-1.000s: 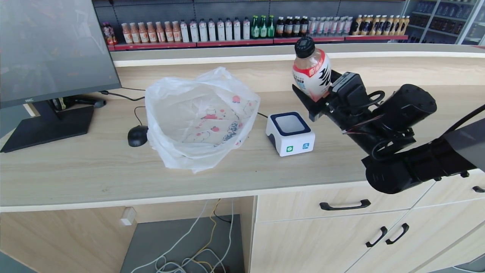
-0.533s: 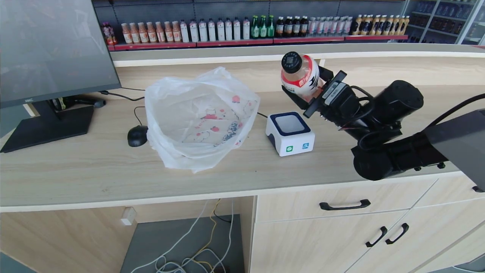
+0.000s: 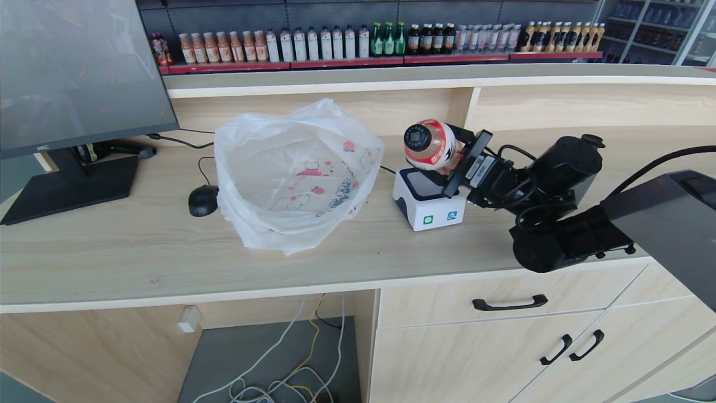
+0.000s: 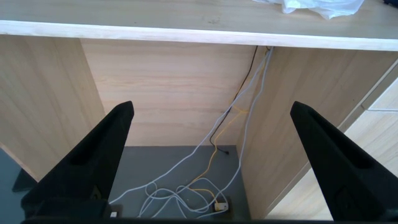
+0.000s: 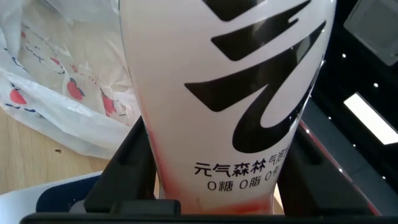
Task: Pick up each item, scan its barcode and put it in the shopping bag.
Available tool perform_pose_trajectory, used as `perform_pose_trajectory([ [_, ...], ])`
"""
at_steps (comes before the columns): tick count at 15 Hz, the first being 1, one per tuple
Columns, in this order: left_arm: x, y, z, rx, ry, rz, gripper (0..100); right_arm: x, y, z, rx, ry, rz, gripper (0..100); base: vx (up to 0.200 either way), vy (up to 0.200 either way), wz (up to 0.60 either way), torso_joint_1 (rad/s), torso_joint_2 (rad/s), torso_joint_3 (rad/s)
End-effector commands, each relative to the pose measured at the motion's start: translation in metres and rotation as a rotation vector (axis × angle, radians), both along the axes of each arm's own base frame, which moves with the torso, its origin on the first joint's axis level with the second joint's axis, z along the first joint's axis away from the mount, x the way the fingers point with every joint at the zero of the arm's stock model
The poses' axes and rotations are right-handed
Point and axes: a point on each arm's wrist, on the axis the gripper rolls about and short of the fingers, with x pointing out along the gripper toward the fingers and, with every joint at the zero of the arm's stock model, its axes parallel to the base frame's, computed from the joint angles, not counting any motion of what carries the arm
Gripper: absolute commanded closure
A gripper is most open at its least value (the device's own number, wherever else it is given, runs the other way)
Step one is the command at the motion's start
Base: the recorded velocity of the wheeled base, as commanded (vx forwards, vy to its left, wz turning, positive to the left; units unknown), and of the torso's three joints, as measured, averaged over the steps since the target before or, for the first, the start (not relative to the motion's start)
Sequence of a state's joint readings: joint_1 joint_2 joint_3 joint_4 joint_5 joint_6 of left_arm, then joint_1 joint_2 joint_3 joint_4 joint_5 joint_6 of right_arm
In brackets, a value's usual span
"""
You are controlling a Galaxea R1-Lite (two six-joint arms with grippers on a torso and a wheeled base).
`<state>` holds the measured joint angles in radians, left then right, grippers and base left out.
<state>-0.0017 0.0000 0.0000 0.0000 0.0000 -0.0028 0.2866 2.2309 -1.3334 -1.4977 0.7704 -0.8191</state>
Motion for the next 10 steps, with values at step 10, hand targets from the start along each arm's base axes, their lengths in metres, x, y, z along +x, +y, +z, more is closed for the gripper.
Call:
perform_pose_trajectory([
  [10, 0.0, 0.0, 0.0, 0.0, 0.0, 0.0, 0, -0.003, 0.002, -0.016, -0.031, 0.042, 0.009, 100, 0.0, 0.0, 0.0, 0.0, 0.0, 0.0],
])
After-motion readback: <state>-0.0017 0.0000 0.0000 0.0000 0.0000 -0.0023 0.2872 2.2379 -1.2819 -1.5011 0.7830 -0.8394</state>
